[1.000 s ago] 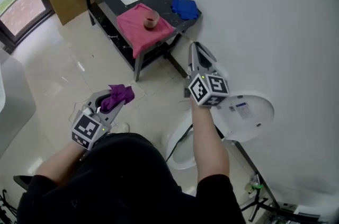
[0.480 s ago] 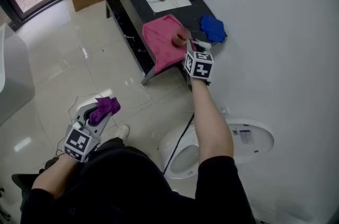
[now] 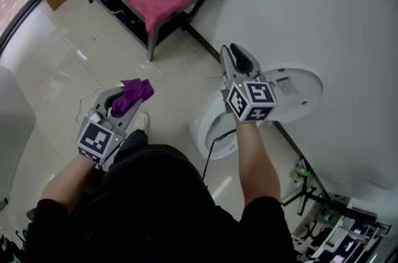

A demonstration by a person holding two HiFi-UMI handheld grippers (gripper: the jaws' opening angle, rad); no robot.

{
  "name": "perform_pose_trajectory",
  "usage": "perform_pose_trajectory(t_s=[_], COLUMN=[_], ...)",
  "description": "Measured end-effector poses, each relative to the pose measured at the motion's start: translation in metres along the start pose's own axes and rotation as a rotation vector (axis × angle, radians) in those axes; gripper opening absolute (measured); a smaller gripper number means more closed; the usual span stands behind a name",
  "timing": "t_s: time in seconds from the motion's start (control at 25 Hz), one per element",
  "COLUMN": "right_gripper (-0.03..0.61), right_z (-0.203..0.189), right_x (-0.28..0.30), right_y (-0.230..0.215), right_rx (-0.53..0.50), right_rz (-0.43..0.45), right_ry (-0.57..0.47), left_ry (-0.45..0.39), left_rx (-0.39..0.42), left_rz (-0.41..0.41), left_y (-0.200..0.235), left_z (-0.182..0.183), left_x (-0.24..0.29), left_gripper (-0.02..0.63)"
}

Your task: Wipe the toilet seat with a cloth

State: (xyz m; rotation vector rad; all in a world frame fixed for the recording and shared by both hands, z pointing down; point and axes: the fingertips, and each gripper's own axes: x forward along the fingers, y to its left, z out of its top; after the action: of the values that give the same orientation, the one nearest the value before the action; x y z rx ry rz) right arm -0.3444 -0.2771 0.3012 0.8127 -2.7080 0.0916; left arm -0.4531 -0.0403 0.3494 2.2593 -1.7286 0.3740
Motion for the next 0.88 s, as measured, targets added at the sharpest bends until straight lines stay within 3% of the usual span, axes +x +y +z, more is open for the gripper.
perform_pose_trajectory(t_s=[0.12,0.28,0.36,0.44,0.52,0.68,0.88], right_gripper=[0.114,0.11,0.11,0.11,0.11,0.11,0.11], right_z=[-0.039,-0.126,-0.165,-0.196,-0.219,-0.24,-0.235], right_x=[-0.133,-0.311,-0.384,-0.441,-0.481,-0.519,-0.517], right_y=[-0.045,-0.081,-0.085,-0.083,-0.078,-0.061,-0.038], right_rx=[0.003,0.043,0.072,0.123,0.172,0.186,0.133], right_rz=[-0.098,-0.201,-0.232,-0.248,-0.249,-0.242,-0.235], right_ry=[-0.019,-0.016,-0.011,-0.003,0.006,0.033,0.037], left_ry=[-0.026,-0.024,-0.021,-0.009,-0.004,-0.025,-0.007], left_rx=[0.057,0.207,0.207,0.147,0.148,0.28,0.256], left_rz=[-0.05,-0.154,-0.187,-0.222,-0.281,-0.363,-0.371], left_y=[-0.072,-0.2,-0.266,-0.333,-0.398,-0.487,-0.504], left_z=[0.01,-0.004,-0.01,-0.013,-0.009,0.001,-0.006], left_x=[0.03,0.065,0.076,0.082,0.081,0.07,0.055], left_gripper=[0.1,0.1,0.1,0.1,0.1,0.1,0.1])
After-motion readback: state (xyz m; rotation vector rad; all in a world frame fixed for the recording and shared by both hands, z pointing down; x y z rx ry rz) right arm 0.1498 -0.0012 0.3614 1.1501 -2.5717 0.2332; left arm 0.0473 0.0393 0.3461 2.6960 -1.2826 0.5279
